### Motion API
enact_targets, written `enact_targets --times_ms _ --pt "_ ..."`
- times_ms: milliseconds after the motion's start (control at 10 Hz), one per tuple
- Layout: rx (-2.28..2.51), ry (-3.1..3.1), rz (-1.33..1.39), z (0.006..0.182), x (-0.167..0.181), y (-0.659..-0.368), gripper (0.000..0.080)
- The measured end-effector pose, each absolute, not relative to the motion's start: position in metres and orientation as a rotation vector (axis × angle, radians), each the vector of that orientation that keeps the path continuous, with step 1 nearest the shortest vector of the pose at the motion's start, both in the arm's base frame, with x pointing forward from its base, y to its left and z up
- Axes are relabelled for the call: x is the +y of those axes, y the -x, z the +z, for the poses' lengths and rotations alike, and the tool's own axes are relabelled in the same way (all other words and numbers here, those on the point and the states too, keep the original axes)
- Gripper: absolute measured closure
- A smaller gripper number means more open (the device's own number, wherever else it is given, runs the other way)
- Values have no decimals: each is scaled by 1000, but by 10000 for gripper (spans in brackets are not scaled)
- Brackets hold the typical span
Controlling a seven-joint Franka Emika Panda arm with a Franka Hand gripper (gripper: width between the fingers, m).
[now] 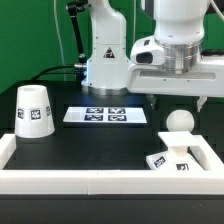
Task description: Assemble lamp
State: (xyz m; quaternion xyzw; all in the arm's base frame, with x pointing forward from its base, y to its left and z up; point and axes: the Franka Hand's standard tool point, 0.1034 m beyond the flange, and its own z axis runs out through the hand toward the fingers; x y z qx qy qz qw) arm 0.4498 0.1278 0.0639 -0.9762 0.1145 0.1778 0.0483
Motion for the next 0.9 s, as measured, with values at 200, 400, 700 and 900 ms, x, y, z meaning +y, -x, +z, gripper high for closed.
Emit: enact_targets --times_ms 200,400,700,900 --pt "293 2903 707 65 126 -448 101" --pt "293 2856 856 61 126 -450 101" --pt "295 2868 844 53 132 -448 101" --pt "283 2864 855 49 132 -447 101"
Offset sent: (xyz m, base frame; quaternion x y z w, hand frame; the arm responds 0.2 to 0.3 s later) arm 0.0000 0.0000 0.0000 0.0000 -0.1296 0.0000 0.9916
